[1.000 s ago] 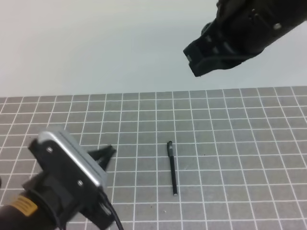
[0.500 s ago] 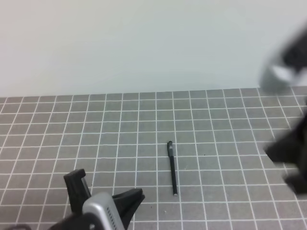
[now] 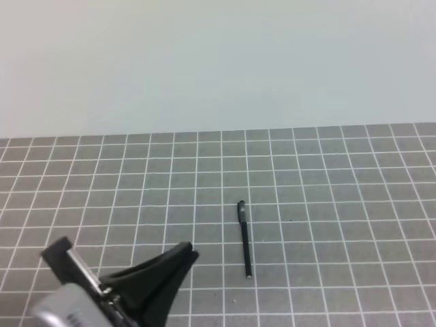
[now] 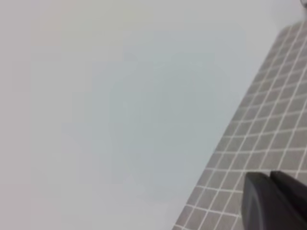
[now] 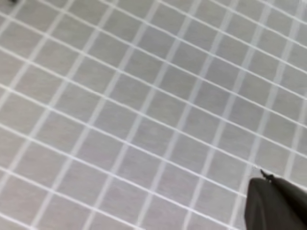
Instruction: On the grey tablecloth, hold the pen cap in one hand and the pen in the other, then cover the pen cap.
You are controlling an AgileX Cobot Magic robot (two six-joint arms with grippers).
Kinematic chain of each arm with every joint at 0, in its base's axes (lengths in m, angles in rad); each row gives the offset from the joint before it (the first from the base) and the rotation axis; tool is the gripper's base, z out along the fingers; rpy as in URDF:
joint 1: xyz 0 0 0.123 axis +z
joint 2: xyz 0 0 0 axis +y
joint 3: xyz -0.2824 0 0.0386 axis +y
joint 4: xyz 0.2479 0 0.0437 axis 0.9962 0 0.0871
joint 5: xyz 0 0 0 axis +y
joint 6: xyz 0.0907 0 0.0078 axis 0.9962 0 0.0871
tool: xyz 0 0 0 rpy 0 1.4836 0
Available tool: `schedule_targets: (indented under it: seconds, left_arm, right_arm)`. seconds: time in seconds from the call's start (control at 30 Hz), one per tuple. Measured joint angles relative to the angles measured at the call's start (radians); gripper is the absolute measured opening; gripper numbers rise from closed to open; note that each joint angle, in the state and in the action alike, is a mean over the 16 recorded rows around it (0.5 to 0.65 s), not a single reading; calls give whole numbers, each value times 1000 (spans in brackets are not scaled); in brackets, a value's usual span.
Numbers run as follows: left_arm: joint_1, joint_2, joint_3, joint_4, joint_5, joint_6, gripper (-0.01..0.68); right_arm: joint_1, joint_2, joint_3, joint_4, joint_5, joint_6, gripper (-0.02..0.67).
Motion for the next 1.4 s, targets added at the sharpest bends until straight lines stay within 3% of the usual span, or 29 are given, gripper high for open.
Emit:
schedule_targets:
  seconds: [0.43,0.83,1.4]
  left_arm:
    - [-19,-73,1,-204,-103,71,-2]
    - [-19,-75,2,-287,-144,77,-2]
    - [-19,-75,3,-263,-195,76,-2]
  right_arm:
    - [0,-316,133,-129,23,85,2]
    - [0,-337,138,-132,19,96,3]
    - [0,-337,138,-132,20,100,4]
